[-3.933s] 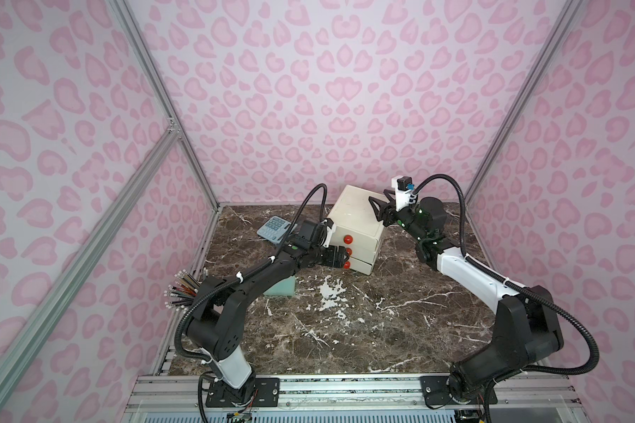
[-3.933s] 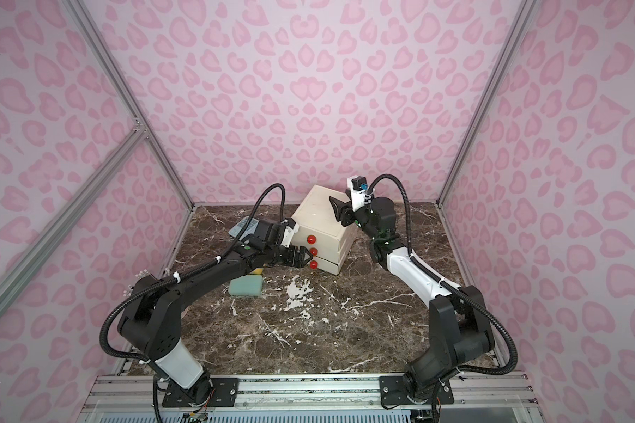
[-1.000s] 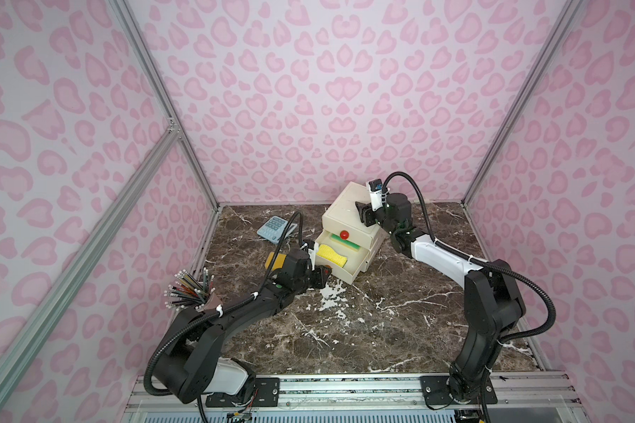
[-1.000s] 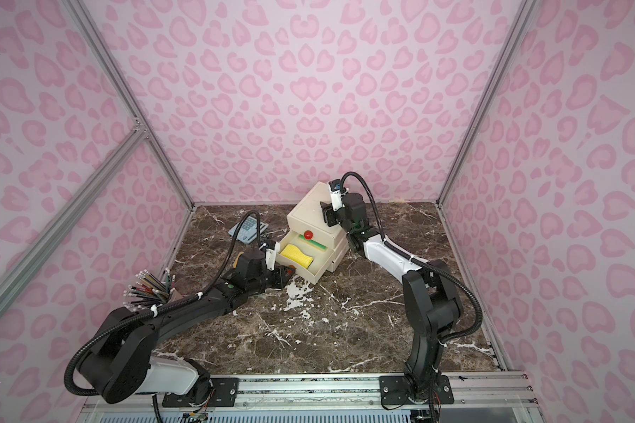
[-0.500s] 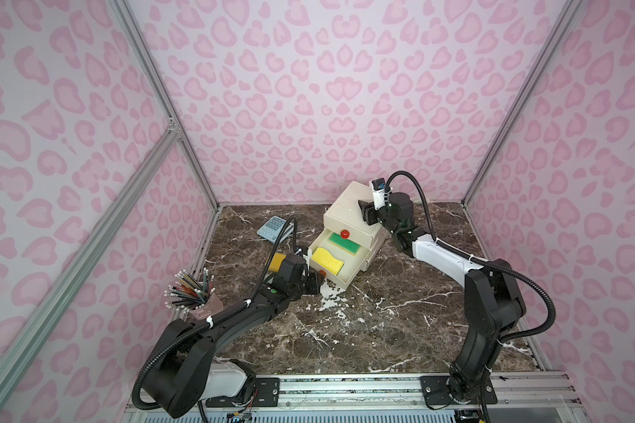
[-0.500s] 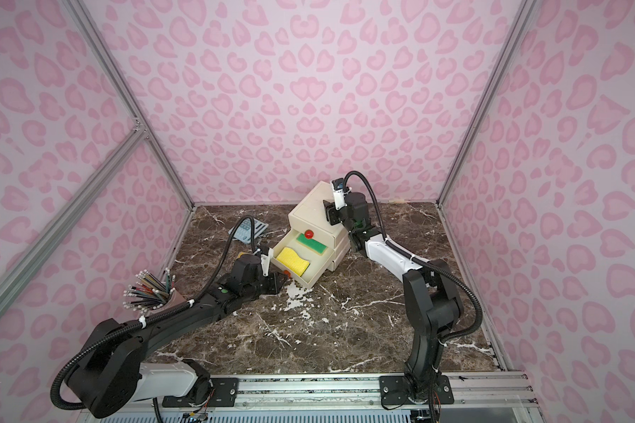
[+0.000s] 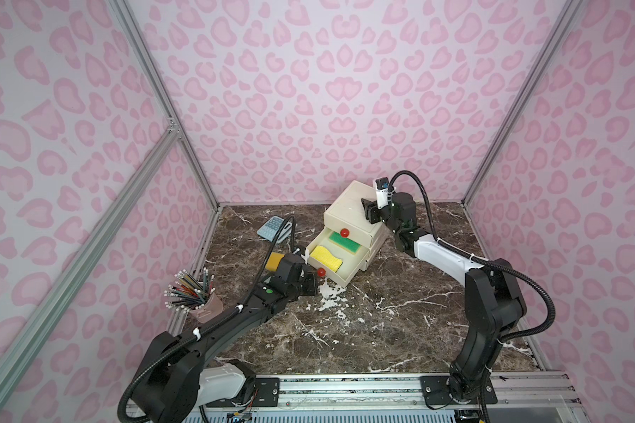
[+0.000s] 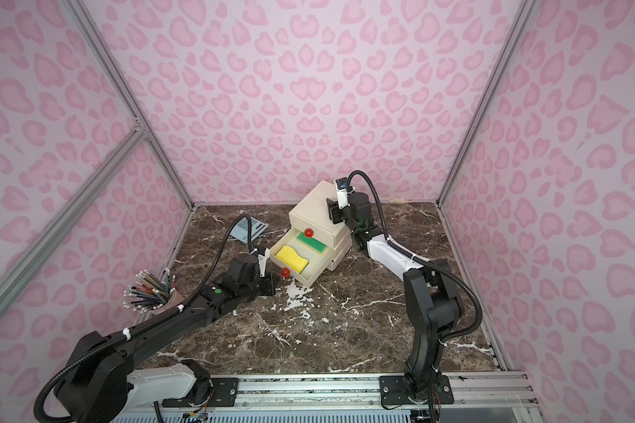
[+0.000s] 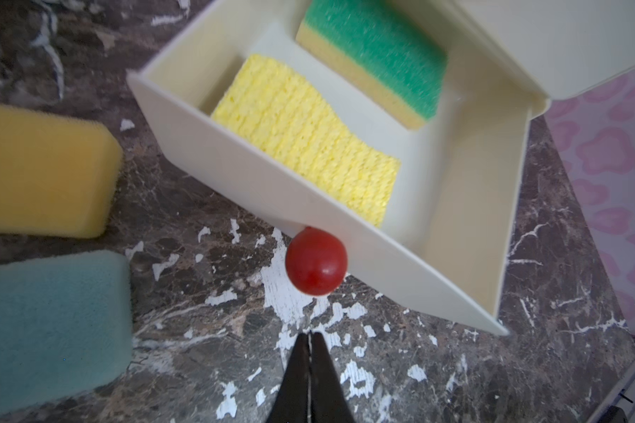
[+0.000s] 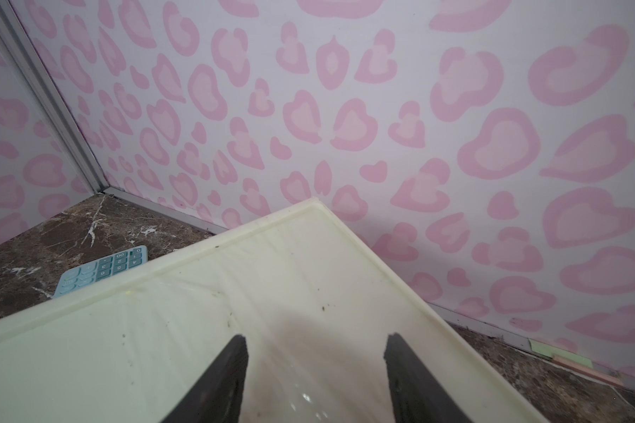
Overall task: Take the sponge out of the drawer
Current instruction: Open the drawer in the storage box, then pick up the sponge from the drawer.
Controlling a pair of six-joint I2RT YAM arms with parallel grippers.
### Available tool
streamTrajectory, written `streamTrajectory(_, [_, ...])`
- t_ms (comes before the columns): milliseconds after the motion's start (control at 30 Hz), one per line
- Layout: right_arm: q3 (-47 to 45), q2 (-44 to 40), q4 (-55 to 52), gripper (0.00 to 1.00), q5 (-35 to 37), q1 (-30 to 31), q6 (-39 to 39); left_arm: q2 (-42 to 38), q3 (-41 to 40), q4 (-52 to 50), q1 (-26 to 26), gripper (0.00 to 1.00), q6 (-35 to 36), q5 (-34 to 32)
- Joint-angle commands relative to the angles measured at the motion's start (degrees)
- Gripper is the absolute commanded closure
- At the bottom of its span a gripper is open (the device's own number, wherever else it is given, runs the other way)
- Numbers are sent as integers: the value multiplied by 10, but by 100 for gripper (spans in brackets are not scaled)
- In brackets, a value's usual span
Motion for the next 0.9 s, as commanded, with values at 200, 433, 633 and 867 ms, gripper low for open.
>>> streamTrajectory(200, [-16, 8, -78, 38, 1, -2, 12, -7, 130, -114, -1, 53, 108, -15])
streamTrajectory(433, [-27, -1, -79, 38, 10, -3, 9, 115, 254, -153, -33, 33, 156, 33])
streamTrajectory(633, [-32, -1, -80, 38, 12, -6, 10, 182, 303, -202, -63, 33, 166, -7])
streamTrajectory(867, [-27, 6, -83, 38, 9, -6, 10, 233, 322, -192, -80, 34, 163, -44])
